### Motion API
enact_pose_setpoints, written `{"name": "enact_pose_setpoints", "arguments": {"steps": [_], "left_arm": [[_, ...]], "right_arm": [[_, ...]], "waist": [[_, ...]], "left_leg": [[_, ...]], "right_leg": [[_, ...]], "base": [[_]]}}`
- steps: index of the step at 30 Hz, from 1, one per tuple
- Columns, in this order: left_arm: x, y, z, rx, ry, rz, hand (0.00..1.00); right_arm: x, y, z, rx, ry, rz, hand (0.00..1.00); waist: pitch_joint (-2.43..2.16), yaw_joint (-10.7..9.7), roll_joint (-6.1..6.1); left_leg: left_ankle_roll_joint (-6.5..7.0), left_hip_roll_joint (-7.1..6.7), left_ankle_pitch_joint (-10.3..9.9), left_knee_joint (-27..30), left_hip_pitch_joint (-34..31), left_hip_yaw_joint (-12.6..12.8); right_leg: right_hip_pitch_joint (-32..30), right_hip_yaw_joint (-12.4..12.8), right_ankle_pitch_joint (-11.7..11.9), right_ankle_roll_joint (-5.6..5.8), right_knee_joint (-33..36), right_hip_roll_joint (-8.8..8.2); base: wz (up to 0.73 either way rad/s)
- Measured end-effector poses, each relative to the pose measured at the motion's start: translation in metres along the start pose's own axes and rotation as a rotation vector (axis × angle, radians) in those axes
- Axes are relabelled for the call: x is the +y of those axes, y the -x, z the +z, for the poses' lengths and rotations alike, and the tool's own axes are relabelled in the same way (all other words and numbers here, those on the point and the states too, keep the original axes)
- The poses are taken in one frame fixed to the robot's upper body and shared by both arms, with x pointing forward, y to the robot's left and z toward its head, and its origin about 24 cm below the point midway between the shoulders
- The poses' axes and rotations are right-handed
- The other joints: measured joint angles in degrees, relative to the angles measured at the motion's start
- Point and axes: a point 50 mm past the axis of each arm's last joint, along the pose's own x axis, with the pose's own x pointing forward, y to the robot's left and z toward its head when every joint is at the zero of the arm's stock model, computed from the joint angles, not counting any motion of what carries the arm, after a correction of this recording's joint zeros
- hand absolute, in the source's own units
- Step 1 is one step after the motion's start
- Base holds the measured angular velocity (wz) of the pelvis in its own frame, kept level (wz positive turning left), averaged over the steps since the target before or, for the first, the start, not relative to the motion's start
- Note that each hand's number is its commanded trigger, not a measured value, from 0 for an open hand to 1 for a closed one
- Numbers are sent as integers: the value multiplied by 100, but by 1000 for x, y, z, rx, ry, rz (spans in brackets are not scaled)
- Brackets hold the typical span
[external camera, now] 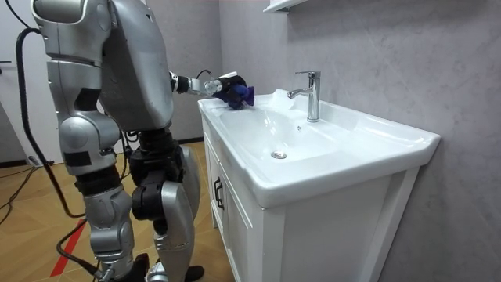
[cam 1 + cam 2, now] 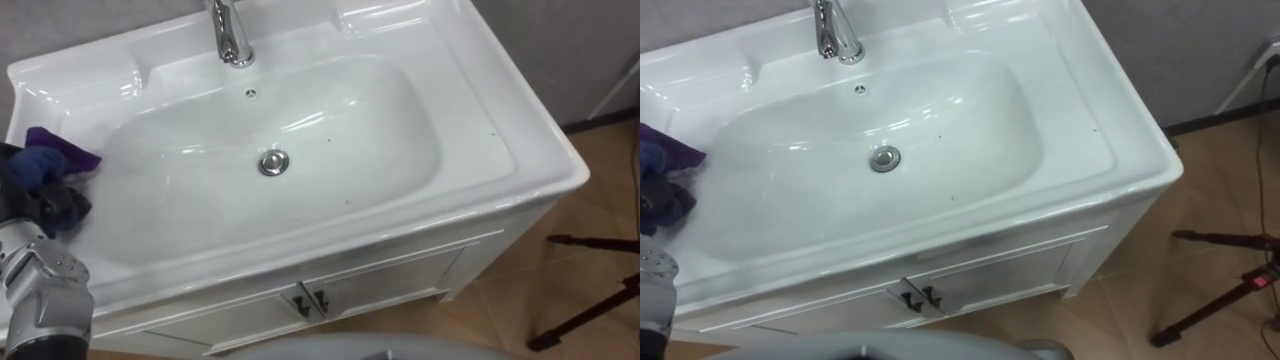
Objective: Wipe basin
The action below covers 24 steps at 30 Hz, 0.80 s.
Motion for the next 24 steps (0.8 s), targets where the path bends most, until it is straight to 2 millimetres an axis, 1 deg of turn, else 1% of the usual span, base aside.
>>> {"name": "enact_pose_setpoints", "arguments": {"steps": [9, 24], "left_arm": [[-1, 0, -1, 7, -6, -4, 0], [-1, 0, -1, 14, -11, -4, 0]], "right_arm": [[0, 0, 2, 7, -9, -2, 0], [1, 0, 6, 0, 2, -7, 0]], "waist": [[7, 9, -16], [2, -3, -5]], "left_leg": [[0, -2, 0, 0, 1, 0], [0, -3, 1, 3, 5, 2]], "right_leg": [[-1, 2, -2, 1, -5, -2], [4, 9, -3, 2, -3, -3]], "base": [[0], [0]]}}
